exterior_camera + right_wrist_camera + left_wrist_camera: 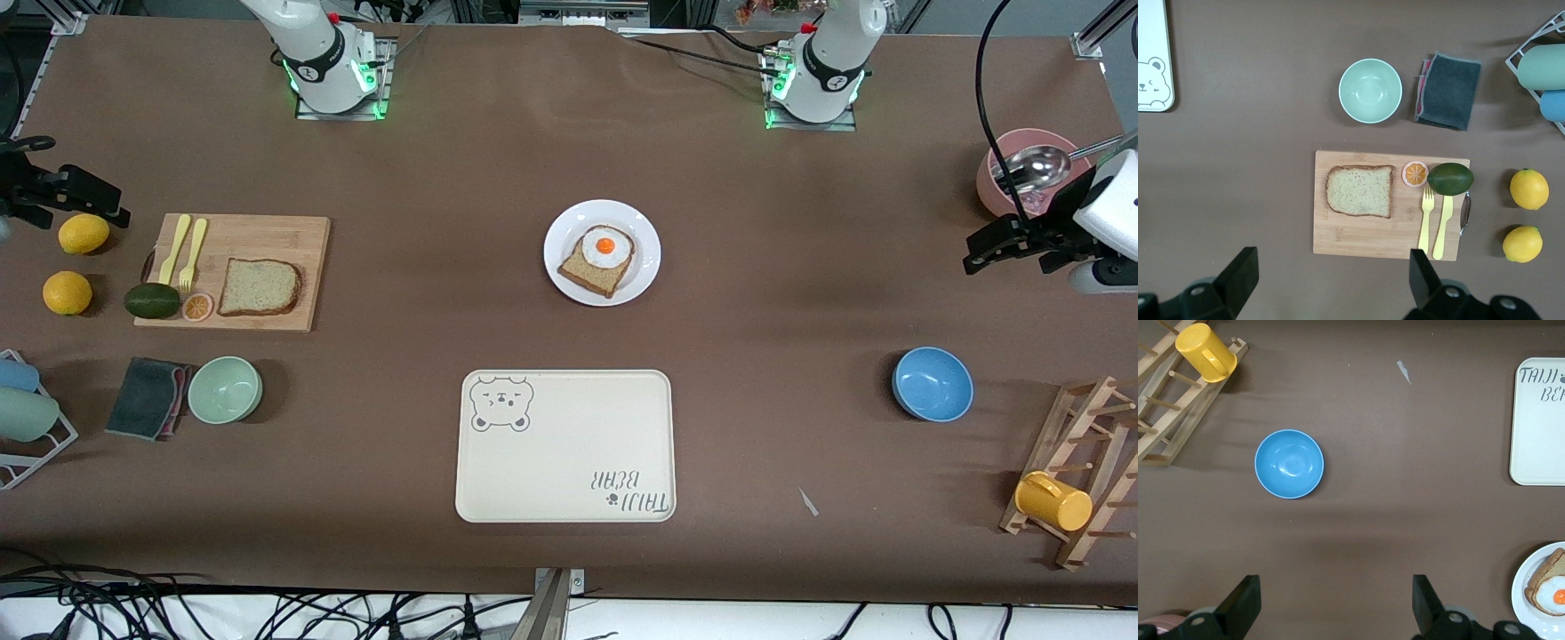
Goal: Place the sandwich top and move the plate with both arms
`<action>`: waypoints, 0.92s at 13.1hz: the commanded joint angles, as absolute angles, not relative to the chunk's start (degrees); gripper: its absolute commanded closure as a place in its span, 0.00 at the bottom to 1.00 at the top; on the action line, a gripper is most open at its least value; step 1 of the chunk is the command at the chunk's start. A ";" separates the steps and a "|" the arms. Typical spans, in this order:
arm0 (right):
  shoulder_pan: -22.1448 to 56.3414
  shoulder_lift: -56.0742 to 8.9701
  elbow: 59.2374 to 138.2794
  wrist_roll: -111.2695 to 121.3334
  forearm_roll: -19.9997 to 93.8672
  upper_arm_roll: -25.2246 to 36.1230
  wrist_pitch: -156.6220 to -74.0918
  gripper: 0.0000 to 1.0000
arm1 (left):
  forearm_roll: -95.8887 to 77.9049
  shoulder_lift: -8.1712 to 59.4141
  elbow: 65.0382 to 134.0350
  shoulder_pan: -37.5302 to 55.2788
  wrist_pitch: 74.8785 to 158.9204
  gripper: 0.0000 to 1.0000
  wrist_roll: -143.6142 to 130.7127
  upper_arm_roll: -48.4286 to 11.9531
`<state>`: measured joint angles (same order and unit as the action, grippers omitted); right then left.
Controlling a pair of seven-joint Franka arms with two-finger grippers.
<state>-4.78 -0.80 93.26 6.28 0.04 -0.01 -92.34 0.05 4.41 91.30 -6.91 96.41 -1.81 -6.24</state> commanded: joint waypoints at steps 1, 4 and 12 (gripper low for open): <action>-4.66 -0.70 92.37 5.19 0.44 -0.18 -91.76 0.00 | 0.87 5.27 89.47 -7.21 95.01 0.00 -1.05 -6.50; -4.66 -0.79 92.37 5.36 0.35 -0.09 -91.58 0.00 | 0.88 5.45 89.47 -7.21 95.01 0.00 -1.05 -6.42; -4.66 -0.79 92.37 5.27 0.35 -0.09 -91.49 0.00 | 0.88 5.45 89.47 -7.29 95.01 0.00 -0.62 -6.33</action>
<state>-4.78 -0.80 93.26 6.26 0.04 -0.01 -92.34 0.05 4.68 91.27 -7.01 96.34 -1.73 -6.15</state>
